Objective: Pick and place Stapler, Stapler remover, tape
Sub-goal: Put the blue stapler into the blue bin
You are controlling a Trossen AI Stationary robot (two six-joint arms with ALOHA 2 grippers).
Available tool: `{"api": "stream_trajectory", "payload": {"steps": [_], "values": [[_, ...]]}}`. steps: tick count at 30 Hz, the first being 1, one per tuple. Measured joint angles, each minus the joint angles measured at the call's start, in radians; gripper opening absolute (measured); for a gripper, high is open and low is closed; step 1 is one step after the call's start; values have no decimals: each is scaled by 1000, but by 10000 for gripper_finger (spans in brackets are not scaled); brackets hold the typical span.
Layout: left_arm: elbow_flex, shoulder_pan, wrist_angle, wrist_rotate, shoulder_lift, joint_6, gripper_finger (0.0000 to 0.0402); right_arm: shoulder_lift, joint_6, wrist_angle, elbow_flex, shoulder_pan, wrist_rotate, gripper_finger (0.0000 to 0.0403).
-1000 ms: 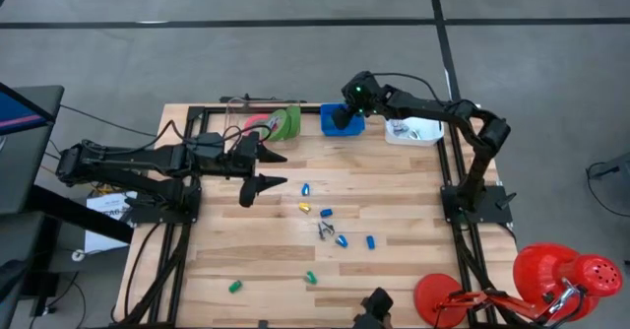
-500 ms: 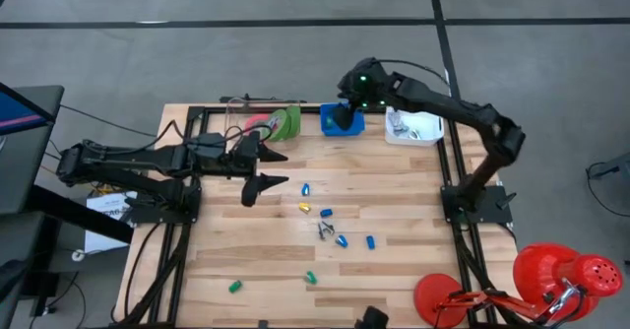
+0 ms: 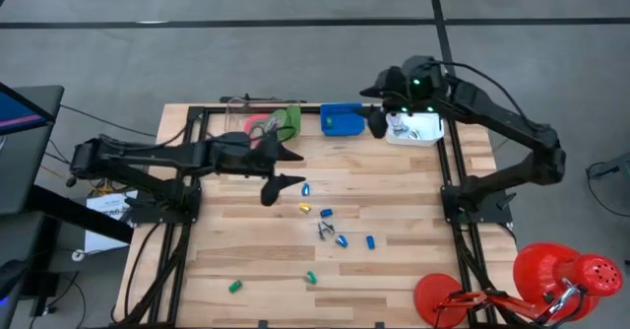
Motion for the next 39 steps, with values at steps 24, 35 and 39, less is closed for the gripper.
{"api": "stream_trajectory", "payload": {"steps": [24,35,39], "values": [[364,9,-442,-197,329,-348,273,-83,-105,-103,-1,80,21,265],[363,23,-475,-192,446,-544,273,-83,-85,-153,-1,80,22,265],[363,29,-492,-179,493,-575,273,-83,-80,-162,-1,80,22,265]]}}
